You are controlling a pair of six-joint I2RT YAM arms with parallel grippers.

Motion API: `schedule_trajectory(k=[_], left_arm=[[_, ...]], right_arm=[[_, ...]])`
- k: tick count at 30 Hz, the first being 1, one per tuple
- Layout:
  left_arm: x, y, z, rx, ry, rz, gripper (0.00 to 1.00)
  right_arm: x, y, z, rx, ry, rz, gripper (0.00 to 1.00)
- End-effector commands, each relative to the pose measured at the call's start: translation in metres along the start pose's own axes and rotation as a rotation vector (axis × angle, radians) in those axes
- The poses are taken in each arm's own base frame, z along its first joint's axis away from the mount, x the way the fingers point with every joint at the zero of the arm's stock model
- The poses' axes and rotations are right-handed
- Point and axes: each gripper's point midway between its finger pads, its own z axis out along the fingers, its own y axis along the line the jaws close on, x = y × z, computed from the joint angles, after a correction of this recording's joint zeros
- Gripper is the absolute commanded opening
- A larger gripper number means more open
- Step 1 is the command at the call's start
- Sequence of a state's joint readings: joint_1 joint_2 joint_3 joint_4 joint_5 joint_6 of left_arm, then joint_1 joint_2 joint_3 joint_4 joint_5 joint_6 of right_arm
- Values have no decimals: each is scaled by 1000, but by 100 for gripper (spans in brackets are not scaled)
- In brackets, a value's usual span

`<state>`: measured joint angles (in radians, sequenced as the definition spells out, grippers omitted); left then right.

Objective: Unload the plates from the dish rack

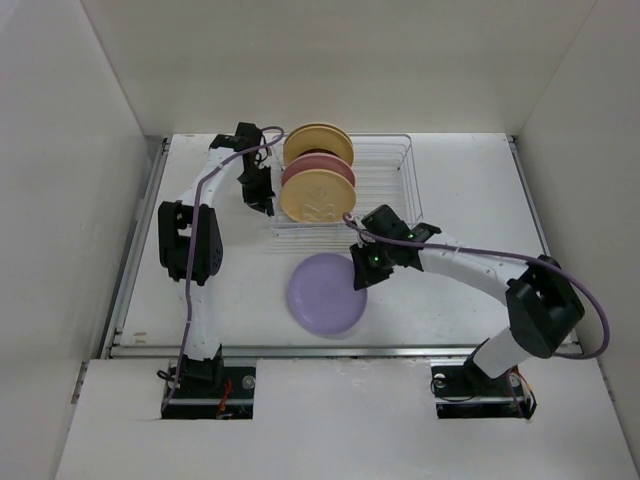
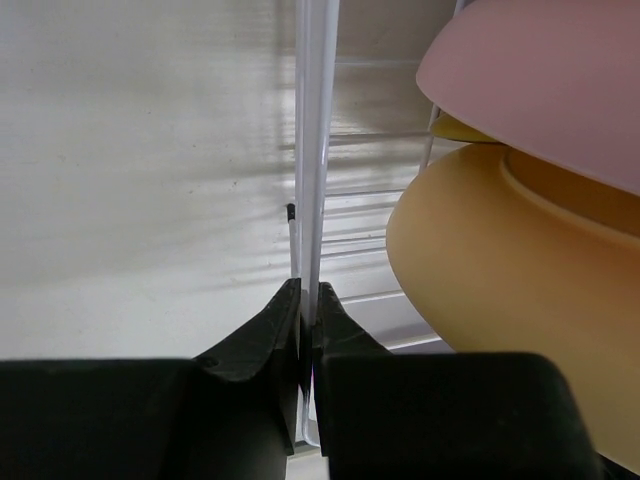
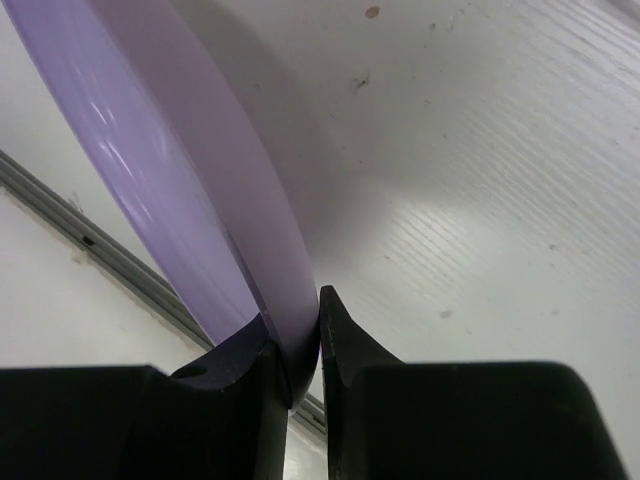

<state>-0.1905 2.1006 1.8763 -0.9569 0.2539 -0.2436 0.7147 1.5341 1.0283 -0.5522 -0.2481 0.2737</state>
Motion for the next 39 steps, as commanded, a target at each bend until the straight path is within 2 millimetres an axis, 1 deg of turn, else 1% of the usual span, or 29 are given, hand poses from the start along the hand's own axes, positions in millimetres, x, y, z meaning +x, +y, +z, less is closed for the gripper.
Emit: schedule_trajectory(k=[1, 2, 3, 5, 6, 7, 8, 9, 10, 11, 12, 13, 14, 15, 17, 18, 20, 21, 22, 24, 25, 27, 30, 32, 34, 35, 36, 38, 39], left_arm=[[-25, -1, -22, 4, -129, 6, 1], [-29, 3, -24, -19, -146, 27, 7], [-31, 4, -35, -30, -175, 51, 9], [-37, 9, -47, -58, -218, 115, 17], [-40, 14, -51, -87, -242, 134, 40], [-41, 11, -63, -99, -274, 164, 55], [-44, 14, -69, -117, -298, 202, 69], [-48, 11, -84, -139, -350, 233, 81], [-51, 11, -85, -141, -358, 255, 81], [-48, 7, -97, -147, -384, 288, 84], [-52, 5, -104, -140, -418, 347, 84], [-52, -2, -109, -124, -439, 395, 84], [-52, -7, -126, -108, -486, 441, 82], [-49, -22, -126, -85, -508, 514, 77], [-48, -36, -133, -85, -538, 669, 71], [-40, -48, -126, -78, -523, 738, 69], [-33, -62, -120, -58, -486, 846, 66], [-31, -64, -109, -67, -444, 917, 64], [-26, -74, -105, -59, -417, 962, 64], [-30, -77, -97, -96, -405, 985, 67], [-32, -77, -86, -116, -383, 1004, 67], [-44, -79, -83, -171, -413, 1005, 68], [-50, -85, -78, -180, -421, 1019, 66], [-52, -83, -70, -192, -406, 1017, 52], [-53, -80, -70, -209, -409, 984, 29], [-53, -81, -70, -207, -410, 973, 21], [-54, -79, -75, -220, -420, 969, 10], [-56, -78, -88, -237, -450, 954, 2], [-53, -77, -89, -237, -447, 954, 0]], right_arm=[[-16, 8, 15, -26, -29, 35, 4], [-13, 5, 20, -21, -12, 40, 19], [-13, -2, 23, 5, -8, 51, 23], [-12, -7, 27, 31, -6, 63, 28], [-12, -10, 28, 39, -13, 62, 33], [-16, -12, 28, 40, -25, 67, 39], [-15, -13, 30, 38, -29, 66, 42], [-18, -13, 27, 45, -42, 64, 45], [-18, -15, 27, 55, -46, 64, 50], [-26, -11, 20, 46, -73, 58, 55], [-29, -11, 16, 56, -84, 56, 59], [-32, -9, 12, 51, -98, 53, 59], [-39, -7, 5, 52, -125, 48, 59], [-49, -1, -8, 37, -170, 38, 59], [-59, 1, -23, 39, -219, 37, 64], [-71, 6, -39, 32, -274, 27, 64], [-82, 11, -53, 30, -323, 19, 67], [-90, 11, -62, 44, -352, 18, 69], [-92, 12, -69, 47, -376, 16, 69], [-97, 10, -78, 58, -398, 13, 71], [-102, 11, -85, 61, -422, 1, 71], [-103, 12, -89, 60, -430, -9, 71], [-103, 9, -93, 65, -436, -3, 71], [-103, 10, -97, 62, -445, -5, 71], [-104, 11, -100, 59, -454, -6, 71], [-100, 10, -97, 62, -444, -4, 71], [-100, 10, -97, 62, -444, -4, 71], [-97, 9, -94, 57, -431, -4, 71], [-97, 9, -94, 57, -431, -4, 71]])
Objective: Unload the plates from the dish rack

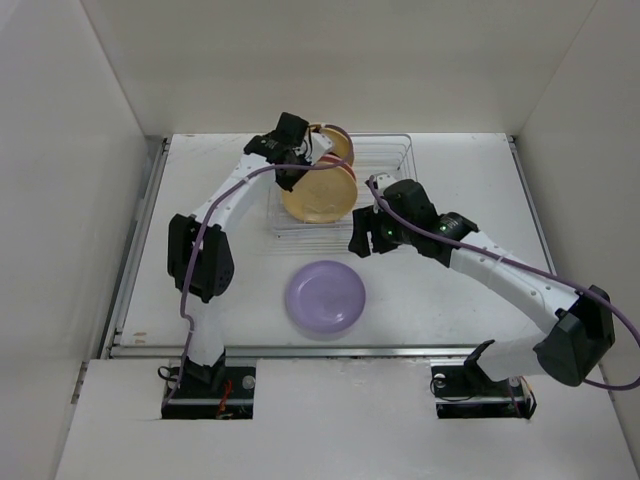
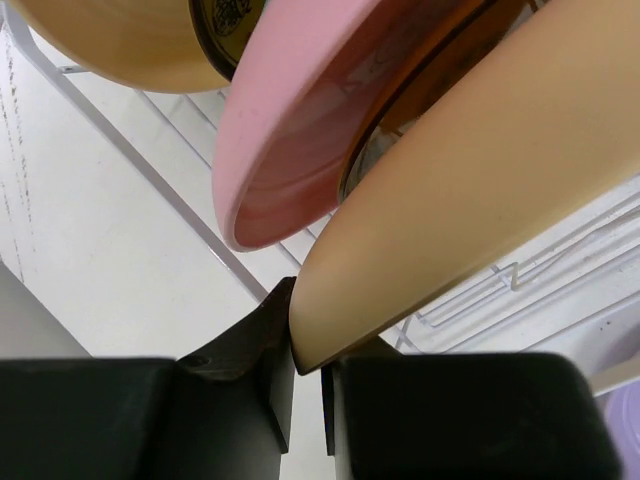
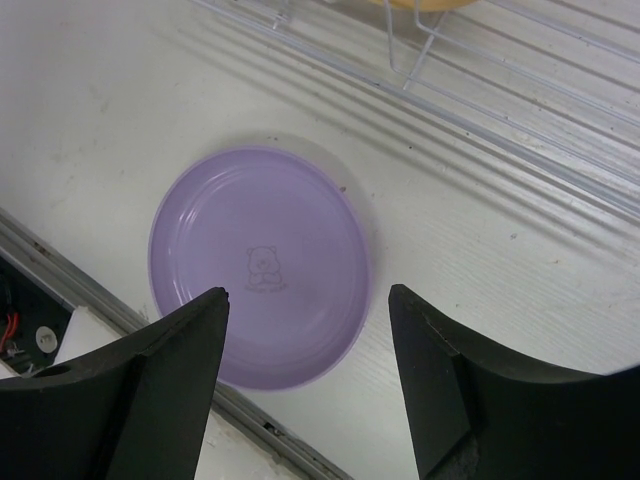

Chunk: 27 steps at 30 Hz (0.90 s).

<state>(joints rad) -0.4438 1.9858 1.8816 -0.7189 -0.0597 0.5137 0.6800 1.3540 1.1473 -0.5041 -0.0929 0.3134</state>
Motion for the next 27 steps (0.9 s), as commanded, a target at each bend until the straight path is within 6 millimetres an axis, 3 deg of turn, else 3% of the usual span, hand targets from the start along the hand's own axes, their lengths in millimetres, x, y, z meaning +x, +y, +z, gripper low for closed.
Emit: schedule_trajectory(k=[1, 7, 14, 19, 21, 23, 24, 25, 27], left_arm=[[-22, 19, -48, -80, -92, -49, 0], [-32, 27, -73, -108, -146, -57, 0], [-56, 35, -123, -122, -284, -141, 0], [-56, 19, -140, -16, -295, -187, 0], [-48, 20, -150, 27, -288, -216, 0], [-35, 2, -163, 131, -243, -229, 0], [-29, -6, -172, 169, -226, -228, 0], [-7, -24, -177, 243, -138, -217, 0], [12, -56, -182, 389, -55, -147, 0]], right_arm=[[-11, 1, -10, -4, -46, -9, 71], [-16, 6, -10, -25, -50, -10, 71], [-18, 3, -10, -5, -57, -10, 71], [-20, -6, -11, 54, -66, 21, 71], [-30, -19, -20, 132, -104, 56, 71], [-45, -32, -35, 208, -166, 133, 71], [-56, -53, -50, 320, -218, 181, 71], [-64, -62, -65, 364, -266, 221, 71], [-78, -85, -90, 468, -349, 328, 71]])
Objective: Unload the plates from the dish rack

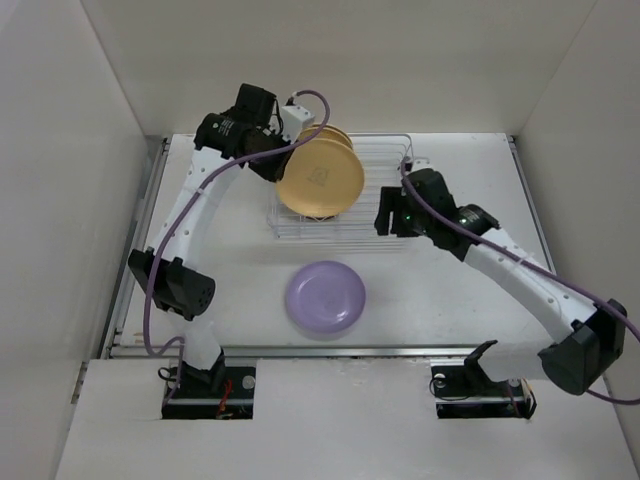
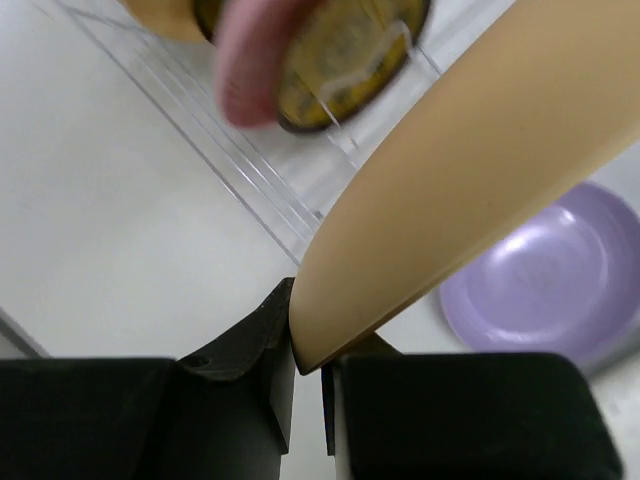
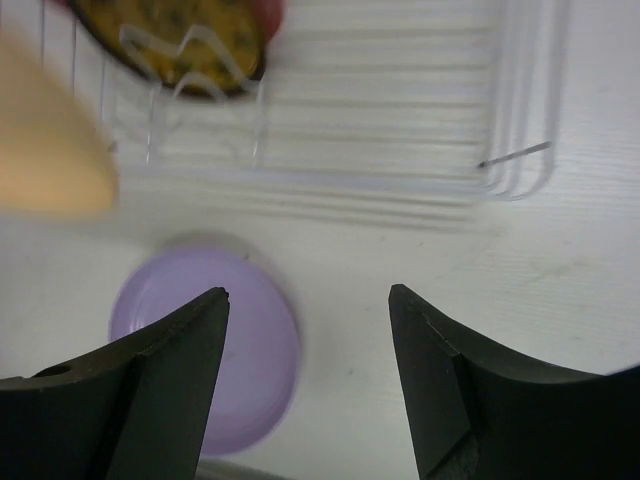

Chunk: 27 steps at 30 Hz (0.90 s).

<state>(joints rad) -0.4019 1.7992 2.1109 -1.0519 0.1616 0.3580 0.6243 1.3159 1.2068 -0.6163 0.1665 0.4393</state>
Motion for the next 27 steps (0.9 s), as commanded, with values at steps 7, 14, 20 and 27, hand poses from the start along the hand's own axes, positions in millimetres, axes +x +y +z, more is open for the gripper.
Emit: schedule_trajectory(k=[7, 14, 20, 27], left_arm=[[143, -117, -7, 416, 572, 18, 0], [174, -137, 28, 386, 698, 130, 0], [186, -136, 55, 312, 752, 141, 0], [194, -133, 67, 272, 798, 147, 10]], right_arm=[[-75, -44, -59, 177, -283, 250, 71], [-56, -39, -45, 141, -211, 216, 71], [-52, -37, -43, 121, -206, 197, 71], [-49, -31, -44, 79, -191, 159, 71]])
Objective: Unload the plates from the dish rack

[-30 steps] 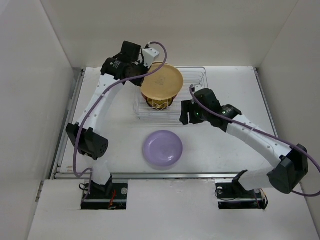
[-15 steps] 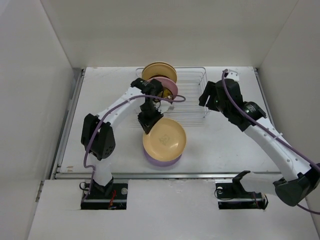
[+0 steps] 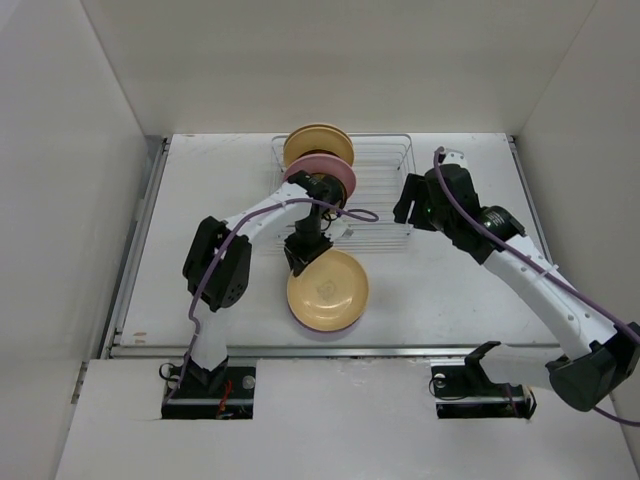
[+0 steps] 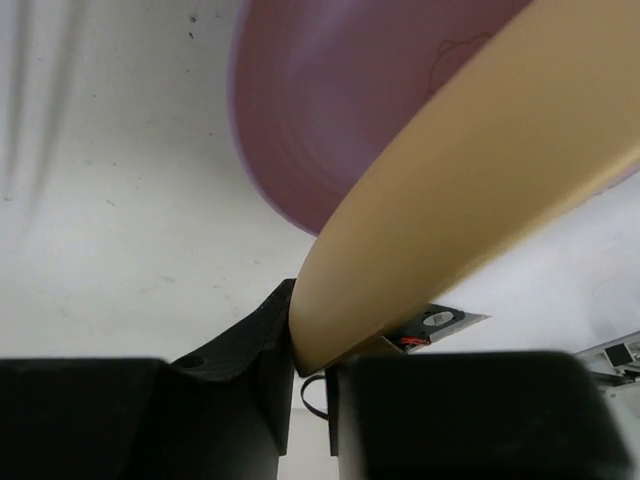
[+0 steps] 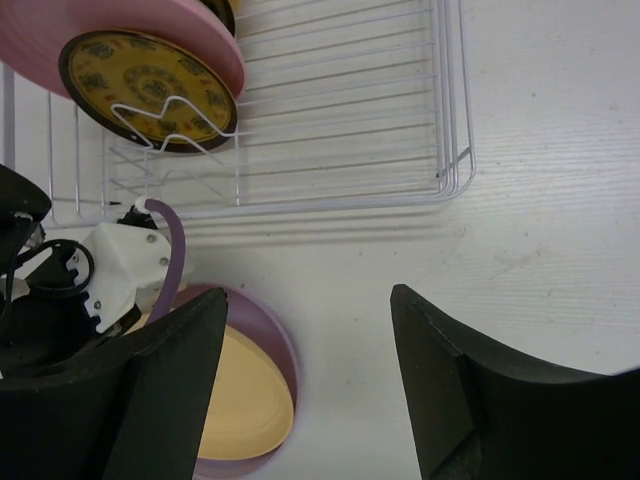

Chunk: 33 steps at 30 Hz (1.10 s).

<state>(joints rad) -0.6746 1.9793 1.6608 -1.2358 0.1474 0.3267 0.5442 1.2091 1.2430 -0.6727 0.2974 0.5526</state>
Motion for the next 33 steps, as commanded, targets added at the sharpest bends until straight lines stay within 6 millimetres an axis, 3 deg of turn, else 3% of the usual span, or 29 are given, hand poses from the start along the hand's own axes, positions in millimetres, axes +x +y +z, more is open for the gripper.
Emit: schedule_trajectory(k=[1, 4, 5, 6, 7, 11, 12, 18, 19, 22, 28, 29, 30, 32, 33], left_arm=[[6, 0, -1, -13, 27, -11, 14], [6, 1, -4, -24, 28, -11, 39], [8, 0, -7, -24, 28, -11, 49], [6, 0, -14, -30, 2, -8, 69], [6, 0, -17, -33, -7, -8, 75], [9, -3, -35, -43, -49, -4, 77], [8, -4, -44, -52, -81, -1, 77], [14, -5, -91, 3, -251, -48, 75], [19, -6, -104, 12, -302, -60, 75], [30, 6, -127, 46, -416, -134, 75], [24, 93, -141, -51, -612, -513, 77], [19, 104, -129, -38, -591, -556, 77], [17, 120, -128, -49, -596, -605, 78], [4, 138, -129, -59, -600, -666, 78], [-5, 152, -111, -42, -554, -687, 78]], right_arm=[[-7, 9, -7, -57, -29, -26, 73], [-13, 10, -6, -50, -42, -34, 76], [-20, 13, -10, -59, -57, -29, 76], [-21, 16, -9, -70, -52, -42, 77], [-22, 19, -7, -78, -47, -68, 77], [-32, 46, -5, -196, -35, -179, 78], [-43, 56, -7, -235, -61, -198, 78], [-54, 91, 29, -329, -50, -391, 74], [-65, 101, 29, -357, -82, -401, 74], [-70, 127, 40, -465, -98, -477, 73], [-62, 147, 95, -476, -72, -592, 68], [-66, 155, 98, -478, -84, -595, 68], [-56, 155, 118, -469, -53, -612, 68], [-49, 164, 131, -477, -44, -641, 67], [-50, 171, 134, -474, -47, -646, 65]])
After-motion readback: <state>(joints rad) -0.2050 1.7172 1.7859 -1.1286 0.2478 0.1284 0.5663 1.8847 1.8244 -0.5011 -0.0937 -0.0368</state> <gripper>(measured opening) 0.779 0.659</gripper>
